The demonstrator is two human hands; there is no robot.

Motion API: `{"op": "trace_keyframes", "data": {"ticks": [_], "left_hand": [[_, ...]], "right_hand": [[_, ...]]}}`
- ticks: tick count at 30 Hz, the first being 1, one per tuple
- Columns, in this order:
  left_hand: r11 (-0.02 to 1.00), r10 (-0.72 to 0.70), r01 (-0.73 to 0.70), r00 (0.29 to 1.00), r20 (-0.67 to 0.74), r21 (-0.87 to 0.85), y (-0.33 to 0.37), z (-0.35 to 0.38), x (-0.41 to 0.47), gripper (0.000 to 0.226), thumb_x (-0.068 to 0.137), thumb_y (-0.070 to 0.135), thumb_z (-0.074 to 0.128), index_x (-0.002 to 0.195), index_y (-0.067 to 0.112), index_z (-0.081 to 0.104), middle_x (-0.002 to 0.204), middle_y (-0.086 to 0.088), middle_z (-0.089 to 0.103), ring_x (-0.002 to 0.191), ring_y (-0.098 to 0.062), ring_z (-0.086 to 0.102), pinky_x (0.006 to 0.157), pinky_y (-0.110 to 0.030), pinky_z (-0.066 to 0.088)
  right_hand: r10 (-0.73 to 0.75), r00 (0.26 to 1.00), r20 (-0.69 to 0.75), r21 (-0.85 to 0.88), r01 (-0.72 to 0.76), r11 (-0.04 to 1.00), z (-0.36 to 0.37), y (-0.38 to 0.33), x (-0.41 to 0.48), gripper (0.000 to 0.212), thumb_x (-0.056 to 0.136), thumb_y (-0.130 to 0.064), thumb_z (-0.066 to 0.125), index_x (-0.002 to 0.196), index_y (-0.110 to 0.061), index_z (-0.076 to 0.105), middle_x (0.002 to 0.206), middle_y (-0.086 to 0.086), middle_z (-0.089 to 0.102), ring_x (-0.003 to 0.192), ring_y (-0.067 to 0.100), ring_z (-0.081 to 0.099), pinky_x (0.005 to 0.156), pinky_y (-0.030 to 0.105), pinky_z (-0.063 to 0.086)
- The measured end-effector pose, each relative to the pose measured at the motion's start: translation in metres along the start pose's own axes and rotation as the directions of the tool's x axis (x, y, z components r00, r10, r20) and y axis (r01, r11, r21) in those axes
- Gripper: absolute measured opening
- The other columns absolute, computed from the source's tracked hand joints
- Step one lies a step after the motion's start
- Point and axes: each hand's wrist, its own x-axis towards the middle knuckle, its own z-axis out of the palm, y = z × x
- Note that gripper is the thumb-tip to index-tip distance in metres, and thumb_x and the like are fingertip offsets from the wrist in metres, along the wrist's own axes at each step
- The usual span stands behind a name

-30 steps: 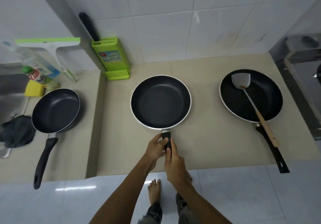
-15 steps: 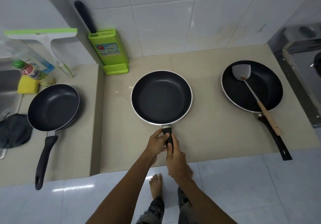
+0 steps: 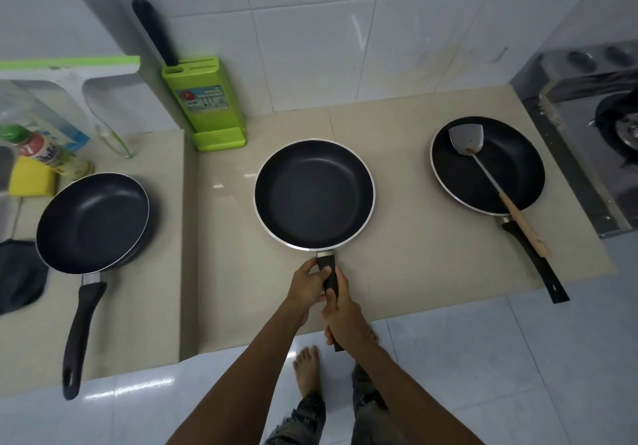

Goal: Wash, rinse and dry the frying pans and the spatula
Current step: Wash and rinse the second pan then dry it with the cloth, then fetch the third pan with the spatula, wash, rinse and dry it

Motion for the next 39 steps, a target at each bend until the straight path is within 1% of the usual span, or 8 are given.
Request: {"op": "trace_keyframes", "data": {"ticks": [12, 16, 22, 25, 28, 33, 36, 39], "left_hand": [[0.999, -0.017, 0.016, 1.0, 0.013, 0.044, -0.002, -0.003, 0.005, 0.035, 0.104, 0.02, 0.055, 0.138, 0.015, 0.053, 0.13, -0.009, 0.064, 0.112, -0.032, 0.066, 0.078, -0.032, 0.061], [0.971, 0.062, -0.053, 0.997, -0.035, 0.232, 0.001, -0.002, 0.0, 0.038, 0.102, 0.026, 0.057, 0.137, 0.011, 0.055, 0.133, -0.01, 0.064, 0.111, -0.028, 0.065, 0.096, -0.042, 0.058], [0.438, 0.514, -0.191, 0.855, -0.071, 0.878, 0.018, 0.015, -0.025, 0.05, 0.092, 0.057, 0.059, 0.123, 0.018, 0.059, 0.125, -0.003, 0.056, 0.114, -0.022, 0.056, 0.1, -0.038, 0.043], [0.153, 0.612, -0.267, 0.782, 0.121, 0.952, 0.033, 0.046, -0.028, 0.052, 0.092, 0.061, 0.055, 0.117, 0.016, 0.064, 0.118, -0.005, 0.061, 0.108, -0.025, 0.06, 0.094, -0.045, 0.041], [0.067, 0.626, -0.366, 0.74, 0.246, 0.928, 0.051, 0.099, -0.028, 0.055, 0.093, 0.062, 0.051, 0.121, 0.017, 0.065, 0.118, -0.006, 0.064, 0.109, -0.028, 0.062, 0.093, -0.048, 0.04], [0.142, 0.421, -0.463, 0.828, 0.369, 0.875, 0.065, 0.212, -0.029, 0.061, 0.097, 0.065, 0.041, 0.135, 0.02, 0.054, 0.133, -0.003, 0.058, 0.124, -0.026, 0.055, 0.106, -0.047, 0.031], [0.501, 0.149, -0.409, 0.909, 0.389, 0.763, 0.066, 0.28, -0.02, 0.061, 0.094, 0.067, 0.048, 0.126, 0.016, 0.059, 0.13, -0.006, 0.064, 0.119, -0.026, 0.06, 0.103, -0.041, 0.042], [0.851, -0.081, -0.152, 0.908, 0.412, 0.503, 0.064, 0.338, -0.015, 0.045, 0.094, 0.064, 0.052, 0.096, 0.019, 0.059, 0.115, -0.008, 0.07, 0.093, -0.019, 0.066, 0.082, -0.035, 0.049]], "right_hand": [[0.004, 1.0, -0.009, -0.042, -0.005, 0.999, 0.002, 0.0, 0.002, 0.054, 0.109, -0.038, 0.032, 0.16, -0.032, 0.015, 0.122, 0.008, 0.069, 0.087, 0.024, 0.072, 0.074, 0.031, 0.063], [-0.012, 1.0, -0.014, -0.085, 0.011, 0.996, -0.003, 0.002, 0.005, 0.053, 0.109, -0.04, 0.035, 0.159, -0.031, 0.021, 0.119, 0.007, 0.07, 0.088, 0.022, 0.071, 0.072, 0.03, 0.061], [-0.262, 0.962, -0.076, -0.479, 0.195, 0.856, -0.065, 0.008, 0.001, 0.043, 0.107, -0.043, 0.04, 0.143, -0.021, 0.05, 0.122, 0.005, 0.062, 0.109, 0.023, 0.062, 0.091, 0.037, 0.055], [-0.439, 0.873, -0.214, -0.669, 0.197, 0.717, -0.122, 0.024, 0.003, 0.048, 0.099, -0.044, 0.04, 0.121, -0.014, 0.07, 0.108, 0.013, 0.067, 0.092, 0.034, 0.067, 0.073, 0.043, 0.06], [-0.41, 0.864, -0.29, -0.716, 0.088, 0.692, -0.196, 0.038, 0.004, 0.043, 0.096, -0.041, 0.045, 0.112, -0.013, 0.073, 0.102, 0.013, 0.068, 0.087, 0.035, 0.066, 0.069, 0.043, 0.06], [-0.35, 0.806, -0.478, -0.653, -0.059, 0.755, -0.318, 0.064, -0.009, 0.025, 0.101, -0.025, 0.048, 0.1, -0.007, 0.066, 0.092, 0.015, 0.062, 0.086, 0.037, 0.06, 0.072, 0.045, 0.053], [-0.152, 0.804, -0.574, -0.428, -0.137, 0.893, -0.377, 0.092, -0.009, 0.022, 0.103, -0.026, 0.054, 0.115, -0.011, 0.063, 0.105, 0.014, 0.062, 0.097, 0.035, 0.059, 0.08, 0.047, 0.053], [0.095, 0.827, -0.554, -0.127, -0.196, 0.972, -0.416, 0.123, 0.007, 0.032, 0.106, -0.034, 0.048, 0.128, -0.014, 0.059, 0.12, 0.015, 0.065, 0.111, 0.035, 0.061, 0.095, 0.047, 0.051]]}}
